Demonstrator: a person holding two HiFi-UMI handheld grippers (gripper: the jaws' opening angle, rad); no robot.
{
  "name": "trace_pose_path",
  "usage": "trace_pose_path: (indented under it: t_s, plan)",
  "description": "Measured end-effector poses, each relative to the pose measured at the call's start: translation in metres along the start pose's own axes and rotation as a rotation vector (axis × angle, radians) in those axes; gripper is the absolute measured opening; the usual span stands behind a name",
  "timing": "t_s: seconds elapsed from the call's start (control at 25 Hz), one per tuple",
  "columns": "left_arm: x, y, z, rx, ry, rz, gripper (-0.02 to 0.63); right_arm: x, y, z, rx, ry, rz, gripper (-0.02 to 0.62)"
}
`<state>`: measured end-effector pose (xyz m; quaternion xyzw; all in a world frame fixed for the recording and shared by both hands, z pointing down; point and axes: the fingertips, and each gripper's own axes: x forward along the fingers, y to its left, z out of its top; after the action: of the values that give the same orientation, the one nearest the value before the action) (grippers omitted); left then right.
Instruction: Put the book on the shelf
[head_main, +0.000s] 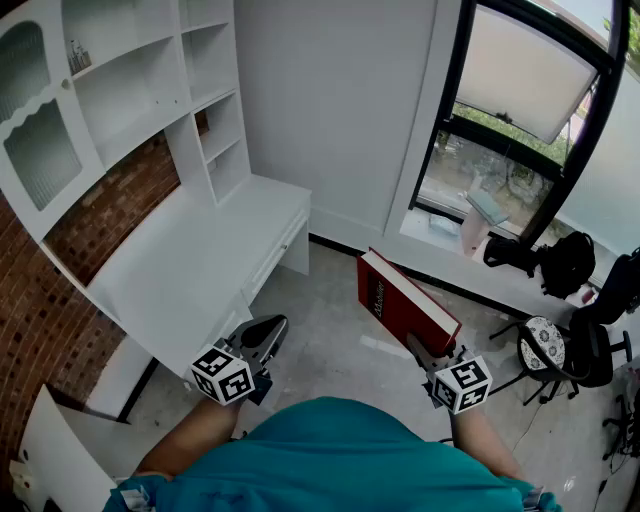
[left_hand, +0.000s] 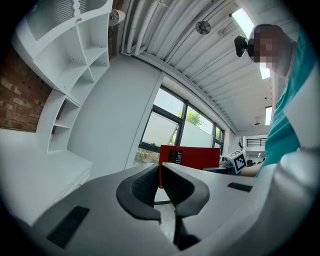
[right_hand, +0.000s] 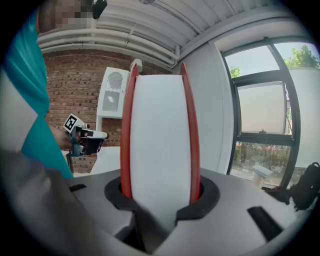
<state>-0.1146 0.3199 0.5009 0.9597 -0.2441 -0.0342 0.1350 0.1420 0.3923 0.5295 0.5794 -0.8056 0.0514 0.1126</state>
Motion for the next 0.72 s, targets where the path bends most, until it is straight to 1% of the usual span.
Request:
trace_pose_path:
  t_s: [0.4,0.72]
  plan:
    - [0.011,-0.006,0.001,0.006,0.002,0.002,0.021,-0.001,-0.013,-0.001,0.001,-0.005,0.0,0.17]
    - [0.024,-0.016,0.003,0.017,-0.001,0.011,0.021,-0.009,-0.03,0.003,0.033,-0.031,0.013,0.172]
